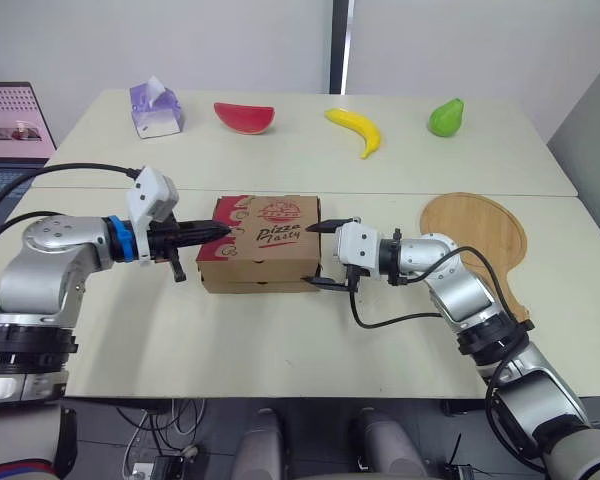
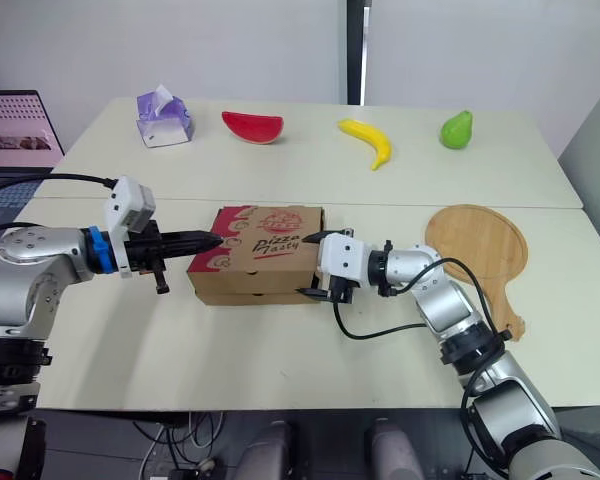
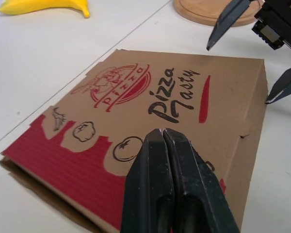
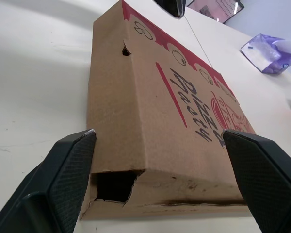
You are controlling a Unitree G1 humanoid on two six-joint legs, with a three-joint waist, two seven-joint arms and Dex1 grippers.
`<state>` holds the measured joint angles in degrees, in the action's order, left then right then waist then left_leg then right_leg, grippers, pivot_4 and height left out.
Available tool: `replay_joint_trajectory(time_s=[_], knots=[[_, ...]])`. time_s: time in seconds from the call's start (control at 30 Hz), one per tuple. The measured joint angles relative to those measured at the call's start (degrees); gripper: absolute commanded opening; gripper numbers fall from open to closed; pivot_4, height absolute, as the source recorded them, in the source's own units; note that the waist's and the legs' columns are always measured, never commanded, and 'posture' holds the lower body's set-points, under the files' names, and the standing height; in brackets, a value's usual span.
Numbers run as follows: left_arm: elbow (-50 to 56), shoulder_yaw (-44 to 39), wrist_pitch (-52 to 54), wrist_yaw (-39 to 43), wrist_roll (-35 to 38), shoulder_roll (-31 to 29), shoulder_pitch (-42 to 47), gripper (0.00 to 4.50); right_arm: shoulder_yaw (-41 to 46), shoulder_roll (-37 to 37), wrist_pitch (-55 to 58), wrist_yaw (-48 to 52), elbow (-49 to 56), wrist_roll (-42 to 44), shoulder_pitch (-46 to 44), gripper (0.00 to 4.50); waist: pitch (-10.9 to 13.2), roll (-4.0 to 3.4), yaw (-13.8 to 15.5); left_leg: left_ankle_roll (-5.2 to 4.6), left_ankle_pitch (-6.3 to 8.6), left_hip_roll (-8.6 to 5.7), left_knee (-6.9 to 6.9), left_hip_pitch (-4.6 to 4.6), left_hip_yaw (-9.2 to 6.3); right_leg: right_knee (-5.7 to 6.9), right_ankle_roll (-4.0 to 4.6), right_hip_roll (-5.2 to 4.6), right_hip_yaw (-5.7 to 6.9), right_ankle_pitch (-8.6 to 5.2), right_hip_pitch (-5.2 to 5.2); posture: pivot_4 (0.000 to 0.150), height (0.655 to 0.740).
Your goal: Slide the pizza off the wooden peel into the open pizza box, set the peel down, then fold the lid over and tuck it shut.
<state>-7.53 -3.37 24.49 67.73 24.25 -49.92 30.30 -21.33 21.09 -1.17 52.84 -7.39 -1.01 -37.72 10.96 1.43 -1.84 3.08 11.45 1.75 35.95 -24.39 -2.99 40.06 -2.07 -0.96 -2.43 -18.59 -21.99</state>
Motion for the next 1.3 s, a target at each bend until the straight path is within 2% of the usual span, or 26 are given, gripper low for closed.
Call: replay_joint_trajectory(time_s=[0.47,0.83,1.2,1.3], knots=[[-3.0,0.4,-3.1,-0.4,-2.6,2.5,0.2,0.00,0.4,-1.3,-1.7,-2.6,-2.0,-1.2,-1.1,4.46,0.0,0.00,0.0,0.00,0.00,0.00,0.01,0.00,-0.01,0.02,0.00,0.00,0.00,0.00,0.00,0.150,0.7400],[-4.0,0.7,-6.2,-1.0,-5.0,4.1,-1.7,0.00,0.2,-1.8,-1.3,-2.9,-2.6,-2.3,1.3,4.46,0.0,0.00,0.0,0.00,0.00,-0.01,0.02,0.00,-0.01,0.04,0.00,-0.01,0.00,0.00,0.01,0.150,0.7400],[-4.0,0.7,-6.6,-1.3,-5.2,4.4,-1.8,0.00,2.1,2.6,0.4,0.7,1.9,0.8,3.5,4.46,0.0,0.00,0.0,0.00,0.00,-0.01,0.04,0.00,-0.01,0.04,0.00,-0.02,0.00,0.00,0.02,0.150,0.7400],[-4.3,0.7,-7.4,-1.3,-5.3,4.5,-1.9,0.00,4.2,5.6,0.8,1.7,2.6,2.0,3.6,3.90,0.0,0.00,0.0,0.00,0.00,-0.02,0.05,0.01,-0.01,0.04,0.00,-0.02,0.00,0.00,0.04,0.150,0.7400]])
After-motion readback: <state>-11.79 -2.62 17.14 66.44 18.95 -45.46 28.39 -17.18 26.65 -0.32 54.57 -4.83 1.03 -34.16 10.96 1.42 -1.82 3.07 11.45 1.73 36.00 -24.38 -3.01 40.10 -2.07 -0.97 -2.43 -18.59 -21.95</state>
